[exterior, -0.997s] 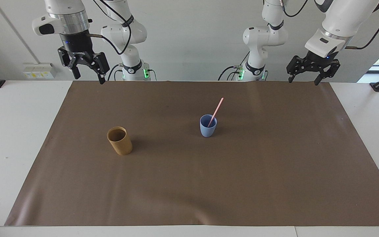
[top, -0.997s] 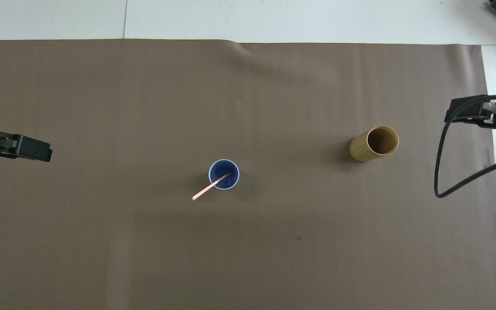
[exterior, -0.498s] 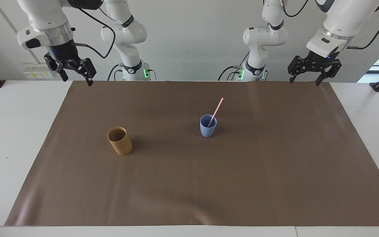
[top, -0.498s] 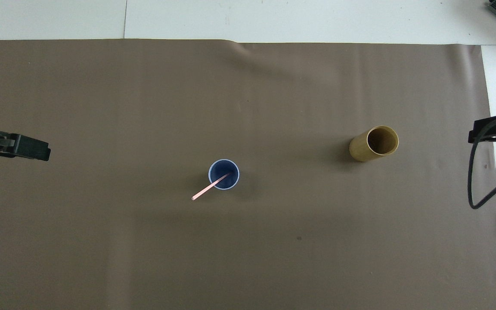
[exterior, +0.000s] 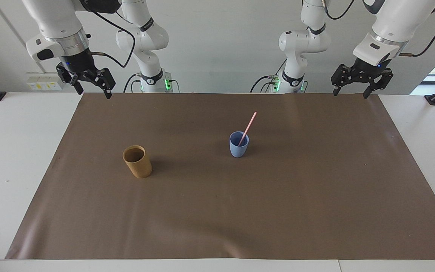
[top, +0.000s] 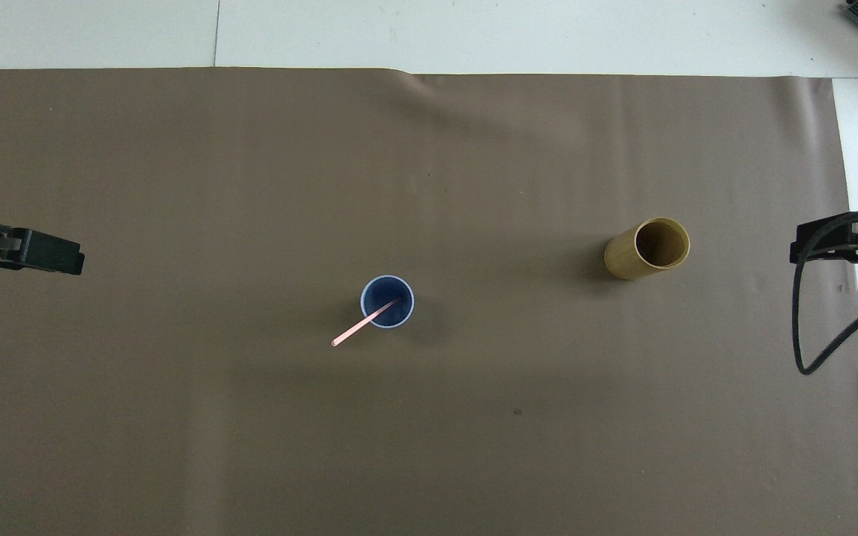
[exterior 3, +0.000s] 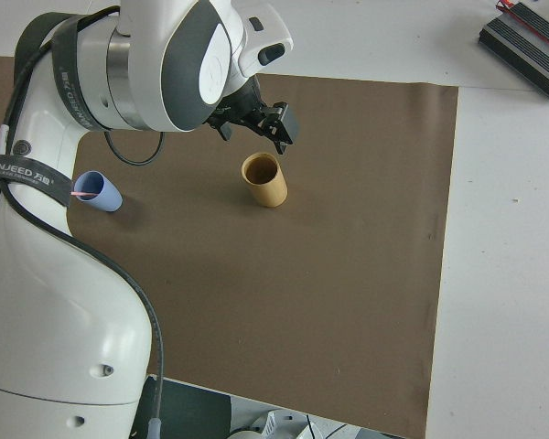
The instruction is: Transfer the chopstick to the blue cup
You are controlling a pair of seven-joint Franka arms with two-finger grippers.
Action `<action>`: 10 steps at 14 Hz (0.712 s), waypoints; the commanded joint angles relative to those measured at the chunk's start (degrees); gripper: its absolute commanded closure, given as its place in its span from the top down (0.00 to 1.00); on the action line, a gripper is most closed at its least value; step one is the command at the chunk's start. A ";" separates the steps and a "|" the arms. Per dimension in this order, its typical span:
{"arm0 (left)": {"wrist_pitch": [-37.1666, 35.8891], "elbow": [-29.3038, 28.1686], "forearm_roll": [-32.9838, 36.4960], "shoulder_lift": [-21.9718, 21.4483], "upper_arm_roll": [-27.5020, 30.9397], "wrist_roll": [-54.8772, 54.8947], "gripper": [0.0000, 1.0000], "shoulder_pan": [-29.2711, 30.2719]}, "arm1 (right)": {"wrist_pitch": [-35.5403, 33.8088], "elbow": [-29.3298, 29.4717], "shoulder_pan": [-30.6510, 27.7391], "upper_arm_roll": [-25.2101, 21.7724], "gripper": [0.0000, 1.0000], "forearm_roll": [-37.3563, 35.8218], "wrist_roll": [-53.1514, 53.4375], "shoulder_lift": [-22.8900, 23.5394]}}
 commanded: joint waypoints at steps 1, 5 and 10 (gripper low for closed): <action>1.46 -1.74 0.10 -1.32 -0.56 0.90 1.00 0.65 | -4.11 1.22 -0.28 0.20 1.00 1.27 -1.57 -0.61; 1.55 -1.83 0.10 -1.32 -0.56 0.90 1.00 0.38 | -2.89 0.87 -0.20 0.29 1.00 1.35 -0.96 -0.79; 1.55 -1.83 0.10 -1.32 -0.56 0.81 1.00 0.38 | -2.88 0.96 -0.20 0.29 1.00 1.44 -1.48 -0.70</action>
